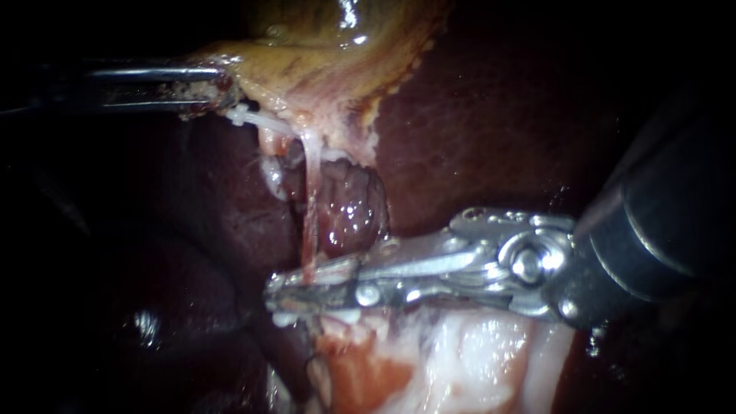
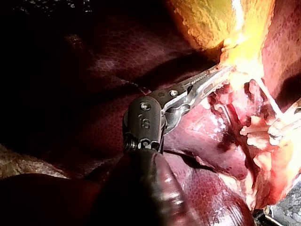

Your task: Going back second clip right tube

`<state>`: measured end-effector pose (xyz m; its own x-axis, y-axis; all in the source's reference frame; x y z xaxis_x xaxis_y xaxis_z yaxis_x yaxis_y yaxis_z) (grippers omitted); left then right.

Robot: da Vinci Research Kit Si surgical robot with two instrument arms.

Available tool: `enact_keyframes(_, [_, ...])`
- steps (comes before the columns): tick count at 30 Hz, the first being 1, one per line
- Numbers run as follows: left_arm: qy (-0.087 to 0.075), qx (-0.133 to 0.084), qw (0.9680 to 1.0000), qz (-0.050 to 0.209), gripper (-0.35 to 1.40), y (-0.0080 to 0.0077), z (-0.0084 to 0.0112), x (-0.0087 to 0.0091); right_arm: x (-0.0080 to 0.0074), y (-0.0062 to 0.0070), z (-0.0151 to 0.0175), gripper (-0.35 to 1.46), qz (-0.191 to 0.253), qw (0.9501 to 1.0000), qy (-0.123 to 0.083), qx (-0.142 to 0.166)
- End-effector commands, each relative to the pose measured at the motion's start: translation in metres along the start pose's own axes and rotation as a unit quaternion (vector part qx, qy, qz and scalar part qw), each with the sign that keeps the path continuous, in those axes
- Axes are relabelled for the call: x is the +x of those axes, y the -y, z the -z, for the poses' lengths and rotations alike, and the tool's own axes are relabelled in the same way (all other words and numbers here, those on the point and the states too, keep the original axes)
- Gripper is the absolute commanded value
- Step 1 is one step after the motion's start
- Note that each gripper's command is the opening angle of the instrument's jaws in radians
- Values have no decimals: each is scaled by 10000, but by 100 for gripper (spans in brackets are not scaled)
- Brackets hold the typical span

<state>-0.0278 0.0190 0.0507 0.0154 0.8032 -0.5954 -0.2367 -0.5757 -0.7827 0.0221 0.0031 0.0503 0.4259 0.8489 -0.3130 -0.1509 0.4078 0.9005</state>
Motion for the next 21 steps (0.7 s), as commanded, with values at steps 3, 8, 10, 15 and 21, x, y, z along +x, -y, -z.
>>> enact_keyframes(3, [-1, 2, 10000, 0, -35, 0, 0, 0, -3, -5, -5, 17, 48, 10000, -64, 43])
enact_keyframes(8, [-5, 18, 10000, 0, -35, -1, 0, 0, -17, -31, -16, 45, 252, 9997, -77, 19])
enact_keyframes(10, [-5, 19, 10000, 1, -35, -1, 0, 0, -19, -47, -19, 47, 502, 9987, -72, 17])
enact_keyframes(15, [-5, 20, 10000, 1, -35, -2, 0, 0, -13, -77, -18, 49, 1044, 9933, -338, -355])
enact_keyframes(21, [-6, 23, 10000, 1, -35, -3, 1, 0, -16, -76, -4, 49, 1704, 9834, -391, -483])
